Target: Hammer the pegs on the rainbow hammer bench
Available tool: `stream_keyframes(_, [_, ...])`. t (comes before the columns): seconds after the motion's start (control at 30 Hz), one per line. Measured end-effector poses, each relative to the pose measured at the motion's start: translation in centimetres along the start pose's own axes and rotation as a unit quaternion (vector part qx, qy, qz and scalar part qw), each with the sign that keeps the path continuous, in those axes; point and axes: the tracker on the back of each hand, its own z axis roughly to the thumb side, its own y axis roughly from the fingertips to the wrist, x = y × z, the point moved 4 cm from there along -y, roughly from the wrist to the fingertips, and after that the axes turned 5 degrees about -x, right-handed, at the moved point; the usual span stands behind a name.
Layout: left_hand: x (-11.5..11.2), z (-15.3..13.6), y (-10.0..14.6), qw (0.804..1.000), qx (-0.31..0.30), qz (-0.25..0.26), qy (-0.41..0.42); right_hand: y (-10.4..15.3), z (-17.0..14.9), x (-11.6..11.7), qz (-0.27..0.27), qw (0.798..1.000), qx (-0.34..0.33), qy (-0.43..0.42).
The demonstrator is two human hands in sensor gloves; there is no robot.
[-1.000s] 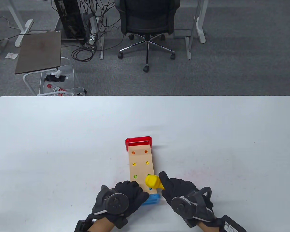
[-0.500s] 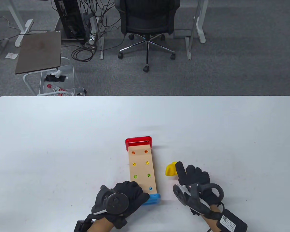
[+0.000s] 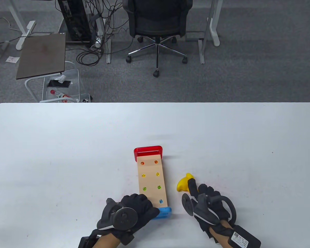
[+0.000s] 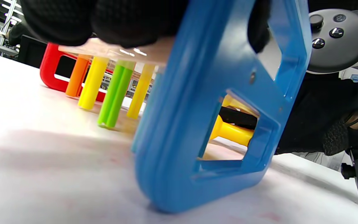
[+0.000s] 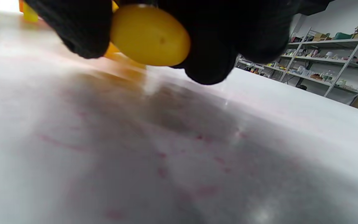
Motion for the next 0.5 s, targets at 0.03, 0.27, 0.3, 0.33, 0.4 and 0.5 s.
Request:
stream_keyframes(0.03, [0.0, 0.0, 0.0, 1.000, -0.001, 0.001, -0.001, 0.0, -0.1, 0.2, 0.009, 1.000, -0.003, -0.012])
stream_keyframes(0.27, [0.7, 0.1, 0.5, 1.000, -0.010, 0.022, -0.009, 0.0, -0.9, 0.3, 0.017, 0.999, 0.002, -0.049])
stream_keyframes(0.3, [1.1, 0.1, 0.6, 0.999, -0.015, 0.030, -0.015, 0.0, -1.0, 0.2, 0.013, 0.998, 0.004, -0.056])
stream_keyframes(0.33, [1.5, 0.2, 0.7, 0.999, -0.018, 0.038, -0.025, 0.1, -1.2, 0.0, 0.004, 0.998, 0.006, -0.062])
stream_keyframes(0.4, [2.5, 0.3, 1.0, 0.997, -0.022, 0.062, -0.046, 0.4, -1.6, -0.7, -0.028, 0.997, 0.010, -0.065])
stream_keyframes(0.5, [4.5, 0.3, 1.6, 0.992, -0.014, 0.104, -0.072, 0.9, -2.2, -1.9, -0.079, 0.994, 0.013, -0.070])
